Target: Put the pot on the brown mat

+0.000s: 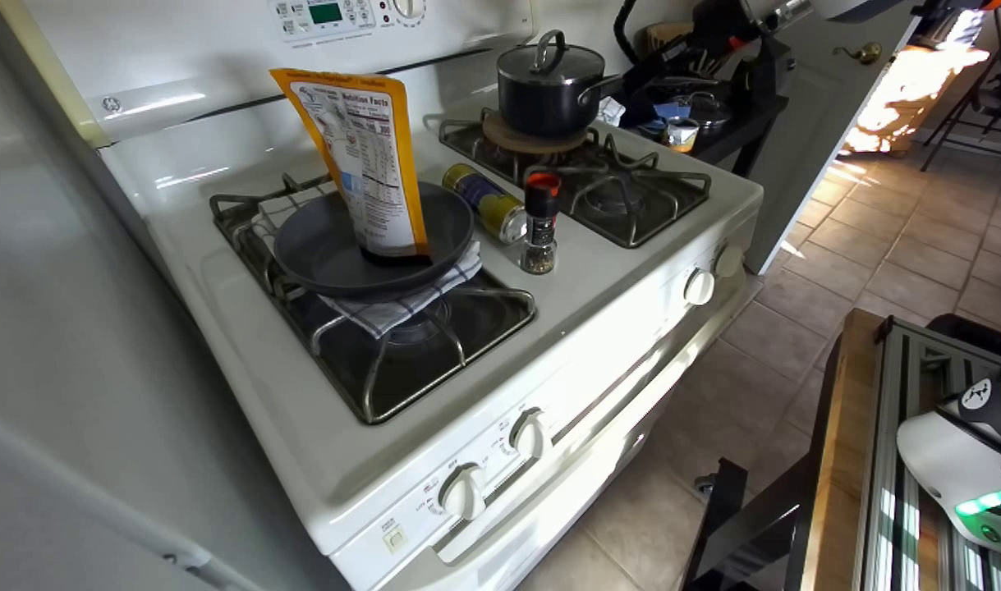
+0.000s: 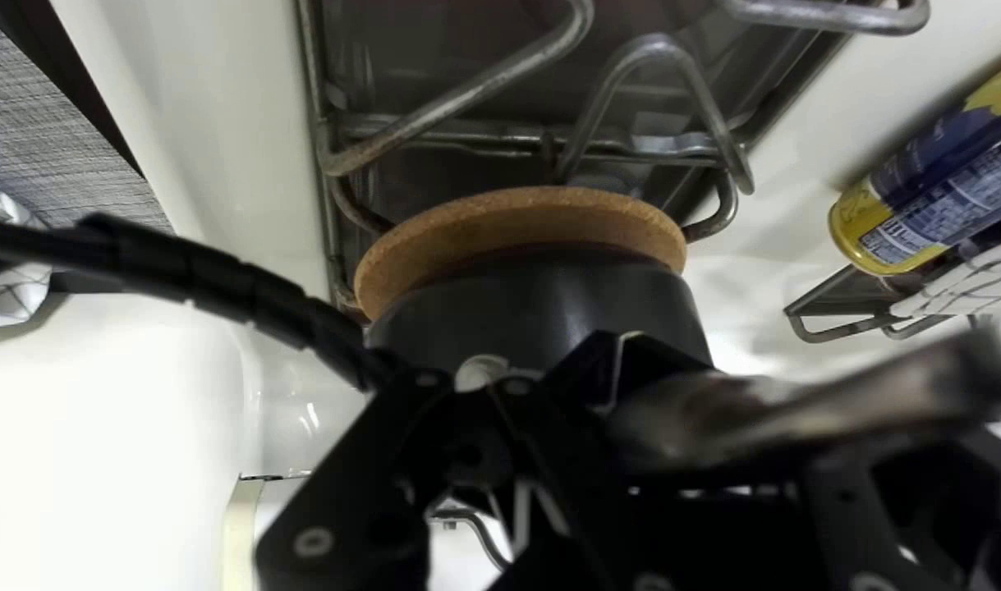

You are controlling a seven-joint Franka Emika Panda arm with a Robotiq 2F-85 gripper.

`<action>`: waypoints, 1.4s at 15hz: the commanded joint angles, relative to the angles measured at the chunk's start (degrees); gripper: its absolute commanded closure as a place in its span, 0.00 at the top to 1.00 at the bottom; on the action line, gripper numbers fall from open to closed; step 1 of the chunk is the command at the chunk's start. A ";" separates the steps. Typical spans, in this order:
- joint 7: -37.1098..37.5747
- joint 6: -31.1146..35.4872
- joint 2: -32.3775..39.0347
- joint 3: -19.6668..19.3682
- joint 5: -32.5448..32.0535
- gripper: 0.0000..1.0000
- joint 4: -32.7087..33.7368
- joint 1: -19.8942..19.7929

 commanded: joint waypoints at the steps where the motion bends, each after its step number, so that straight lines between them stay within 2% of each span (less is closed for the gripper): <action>1: -4.07 0.89 -0.41 -0.72 4.94 0.01 2.91 0.82; 10: -3.08 0.27 2.34 -0.30 4.67 0.01 3.83 0.30; 21: -3.70 0.65 1.81 0.08 4.59 0.01 3.87 0.92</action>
